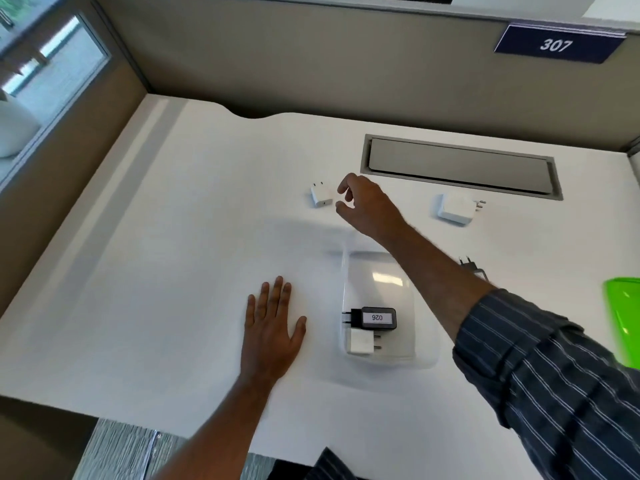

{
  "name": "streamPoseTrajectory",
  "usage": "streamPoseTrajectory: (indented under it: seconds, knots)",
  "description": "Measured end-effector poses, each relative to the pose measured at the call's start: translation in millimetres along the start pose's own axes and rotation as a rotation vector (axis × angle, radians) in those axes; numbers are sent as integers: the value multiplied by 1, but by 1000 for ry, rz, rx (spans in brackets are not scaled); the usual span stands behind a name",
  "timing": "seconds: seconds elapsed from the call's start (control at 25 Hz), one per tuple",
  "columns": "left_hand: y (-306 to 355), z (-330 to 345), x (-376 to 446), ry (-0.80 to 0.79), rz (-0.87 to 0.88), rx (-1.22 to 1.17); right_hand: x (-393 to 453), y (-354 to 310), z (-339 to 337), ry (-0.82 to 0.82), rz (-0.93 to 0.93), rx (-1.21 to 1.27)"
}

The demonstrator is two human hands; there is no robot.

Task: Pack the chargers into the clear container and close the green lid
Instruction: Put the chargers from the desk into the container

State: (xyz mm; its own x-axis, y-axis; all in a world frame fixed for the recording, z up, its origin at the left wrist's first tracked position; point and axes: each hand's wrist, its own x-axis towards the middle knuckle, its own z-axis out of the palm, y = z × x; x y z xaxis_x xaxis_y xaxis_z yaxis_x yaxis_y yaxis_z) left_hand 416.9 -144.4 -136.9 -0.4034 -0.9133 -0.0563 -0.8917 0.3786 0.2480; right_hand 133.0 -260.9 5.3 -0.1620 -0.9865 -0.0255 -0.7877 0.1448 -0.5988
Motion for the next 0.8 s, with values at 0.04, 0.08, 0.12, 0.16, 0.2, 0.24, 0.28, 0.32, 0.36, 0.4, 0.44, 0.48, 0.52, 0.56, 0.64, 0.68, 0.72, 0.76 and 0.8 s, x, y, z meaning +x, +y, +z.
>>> streamPoseTrajectory:
  seconds: [0.04, 0.08, 0.12, 0.16, 0.2, 0.24, 0.28, 0.32, 0.36, 0.4, 0.44, 0.48, 0.52, 0.56, 0.64, 0.68, 0.72, 0.76, 0.8]
  knots:
    - [0, 1, 0, 0, -4, -2, 13, -1, 6, -29, 8, -35]
    - [0, 2, 0, 1, -5, -4, 25, -1, 11, -63, 24, -70]
    - [0, 2, 0, 2, -3, -8, 35, -1, 16, -98, 44, -108]
    - [0, 2, 0, 5, -1, -11, 45, -1, 22, -128, 67, -147]
    - [-1, 3, 0, 6, -1, -14, 55, 0, 28, -150, 90, -183]
    - [-1, 4, 0, 7, -2, -14, 64, 1, 34, -164, 117, -211]
    - [-1, 4, 0, 8, -3, -11, 71, 1, 41, -170, 145, -231]
    - [-1, 4, 1, 8, -3, -9, 77, 2, 47, -170, 173, -244]
    - [-1, 4, 1, 9, -4, -8, 83, 2, 53, -165, 196, -250]
    - [-1, 4, 1, 8, -8, -9, 86, 3, 59, -161, 214, -253]
    - [-1, 5, 1, 6, -11, -12, 89, 5, 64, -160, 229, -253]
    - [-1, 5, 1, 4, -10, -15, 91, 6, 69, -164, 239, -256]
    - [-1, 5, 1, 4, -9, -17, 92, 8, 73, -166, 247, -262]
    - [-1, 6, 1, 5, -8, -19, 93, 9, 77, -163, 253, -267]
    - [-2, 6, 1, 7, -7, -21, 93, 11, 82, -147, 259, -264]
    - [-2, 6, 0, 9, -5, -21, 92, 12, 83, -138, 254, -257]
    - [-2, 6, 0, 11, -4, -21, 92, 12, 83, -133, 248, -247]
    - [-2, 5, 0, 13, -3, -20, 91, 11, 82, -134, 244, -234]
    - [-2, 5, 0, 13, -3, -21, 90, 10, 78, -138, 243, -218]
